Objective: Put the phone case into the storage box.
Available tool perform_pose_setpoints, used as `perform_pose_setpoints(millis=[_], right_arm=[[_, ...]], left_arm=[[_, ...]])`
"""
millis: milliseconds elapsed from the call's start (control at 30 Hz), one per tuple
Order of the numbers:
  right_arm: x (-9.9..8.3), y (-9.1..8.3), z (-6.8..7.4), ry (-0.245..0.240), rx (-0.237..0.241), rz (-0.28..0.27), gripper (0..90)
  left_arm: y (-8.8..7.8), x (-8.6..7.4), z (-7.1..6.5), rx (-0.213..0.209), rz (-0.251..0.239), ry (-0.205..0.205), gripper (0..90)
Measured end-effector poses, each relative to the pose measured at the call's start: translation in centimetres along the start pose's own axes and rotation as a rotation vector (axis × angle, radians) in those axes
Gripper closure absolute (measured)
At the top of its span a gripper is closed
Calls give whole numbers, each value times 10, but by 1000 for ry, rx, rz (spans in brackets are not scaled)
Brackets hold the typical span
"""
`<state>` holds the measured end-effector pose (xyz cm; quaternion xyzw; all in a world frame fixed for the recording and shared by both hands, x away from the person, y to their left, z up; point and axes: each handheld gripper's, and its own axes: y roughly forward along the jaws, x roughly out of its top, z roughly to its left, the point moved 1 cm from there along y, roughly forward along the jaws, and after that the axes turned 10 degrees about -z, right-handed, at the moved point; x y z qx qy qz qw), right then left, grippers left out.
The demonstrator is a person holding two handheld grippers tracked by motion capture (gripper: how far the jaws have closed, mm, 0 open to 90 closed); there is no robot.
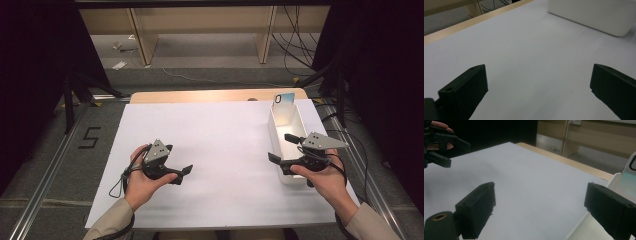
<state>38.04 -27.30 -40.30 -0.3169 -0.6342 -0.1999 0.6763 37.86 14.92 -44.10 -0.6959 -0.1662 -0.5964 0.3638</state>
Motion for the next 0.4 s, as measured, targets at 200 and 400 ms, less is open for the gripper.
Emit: perform_pose_setpoints(millis=[200, 400], right_arm=[[0, 1, 2, 6, 10, -3, 96], [2, 2, 2, 18, 26, -26, 97]], left_arm=[[0, 0, 0, -1, 0, -1, 10], [0, 0, 0, -6, 1, -1, 23]])
